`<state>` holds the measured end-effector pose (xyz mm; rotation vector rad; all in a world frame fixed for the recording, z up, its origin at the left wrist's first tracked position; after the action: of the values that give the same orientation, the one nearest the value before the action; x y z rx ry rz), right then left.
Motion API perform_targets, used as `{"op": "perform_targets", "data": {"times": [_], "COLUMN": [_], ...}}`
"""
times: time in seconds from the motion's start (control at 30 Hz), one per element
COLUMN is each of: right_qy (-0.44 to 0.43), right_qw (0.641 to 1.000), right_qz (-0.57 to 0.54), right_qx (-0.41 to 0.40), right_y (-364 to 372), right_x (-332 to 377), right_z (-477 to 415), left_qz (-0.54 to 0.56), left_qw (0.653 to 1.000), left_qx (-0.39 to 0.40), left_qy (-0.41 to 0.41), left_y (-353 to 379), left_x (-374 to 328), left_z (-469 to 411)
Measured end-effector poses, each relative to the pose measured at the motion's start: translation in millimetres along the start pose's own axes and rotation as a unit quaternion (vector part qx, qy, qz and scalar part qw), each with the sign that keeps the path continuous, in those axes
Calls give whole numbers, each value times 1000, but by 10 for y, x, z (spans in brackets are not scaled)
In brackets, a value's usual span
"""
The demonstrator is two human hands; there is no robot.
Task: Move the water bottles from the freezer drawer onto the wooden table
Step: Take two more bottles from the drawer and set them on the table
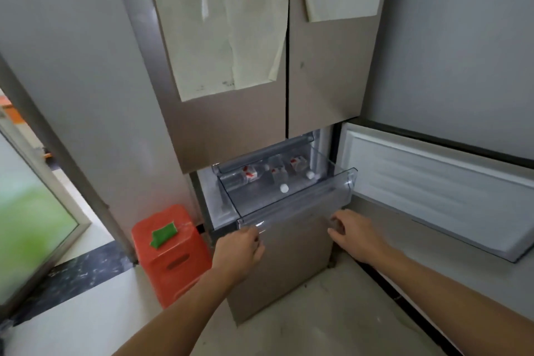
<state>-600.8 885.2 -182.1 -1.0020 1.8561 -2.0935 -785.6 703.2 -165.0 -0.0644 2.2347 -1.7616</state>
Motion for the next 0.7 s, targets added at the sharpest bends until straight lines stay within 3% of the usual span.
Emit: {"op": "perform_targets", "data": {"times": [0.43,0.7], "right_qy": [-25,7], "right_qw": [999,991], "right_qz": [7,12], "right_qx": [25,131], "right_y": [124,824], "right_x": [53,64], "right_z": [-1967,-3062], "left_qz": [14,64], "left_qw": [999,988], "left_qx": [4,53], "left_qy": [-31,-132], "left_y": [623,1140], "left_x": [526,766], "left_z": [-1380,-1539]}}
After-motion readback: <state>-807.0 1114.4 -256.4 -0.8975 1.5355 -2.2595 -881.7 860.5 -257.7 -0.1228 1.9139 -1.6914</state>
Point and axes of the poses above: each hand's wrist, its own z-axis away from the middle knuckle, its own y-axis out of the palm, x = y × z, the point moved 7 cm from there along -z, towards the middle knuckle, and after that the axes turned 9 degrees about y, right-handed, at the moved point
